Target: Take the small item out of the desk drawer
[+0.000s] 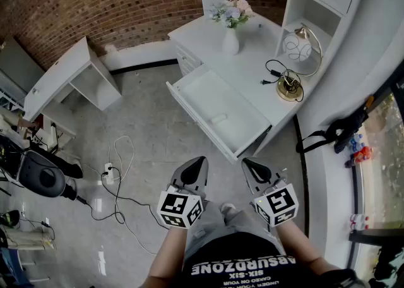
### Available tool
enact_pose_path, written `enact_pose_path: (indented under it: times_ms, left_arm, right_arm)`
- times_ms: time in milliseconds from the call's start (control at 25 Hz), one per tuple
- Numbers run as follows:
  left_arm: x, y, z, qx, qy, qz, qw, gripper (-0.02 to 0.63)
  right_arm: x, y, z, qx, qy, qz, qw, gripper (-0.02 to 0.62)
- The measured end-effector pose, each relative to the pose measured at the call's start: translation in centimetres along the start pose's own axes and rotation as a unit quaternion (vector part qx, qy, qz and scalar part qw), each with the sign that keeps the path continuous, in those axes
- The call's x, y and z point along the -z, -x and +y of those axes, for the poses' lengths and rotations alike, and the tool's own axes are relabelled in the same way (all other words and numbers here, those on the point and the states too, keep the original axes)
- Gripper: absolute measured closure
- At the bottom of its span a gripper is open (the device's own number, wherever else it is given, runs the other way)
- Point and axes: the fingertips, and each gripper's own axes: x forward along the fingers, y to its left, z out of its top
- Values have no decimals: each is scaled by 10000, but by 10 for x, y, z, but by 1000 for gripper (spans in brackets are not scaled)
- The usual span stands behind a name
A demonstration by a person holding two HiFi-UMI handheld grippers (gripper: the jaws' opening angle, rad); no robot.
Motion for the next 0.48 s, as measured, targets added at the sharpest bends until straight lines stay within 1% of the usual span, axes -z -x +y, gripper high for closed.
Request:
enact_pose_path:
  times_ms: [120,240,480]
  left_arm:
    - [1,4,-2,9,8,42,10000,601]
    - [0,1,-5,48,-106,64,9999,601]
    - [1,-10,-1,124,-152,126,9997,601]
  right_arm:
    - [-1,3,3,-41,1,-49,10000,598]
    - [-3,3,0,-10,46,-104,9999,598]
    - [-5,-11,-8,-33,175,-93,9998,598]
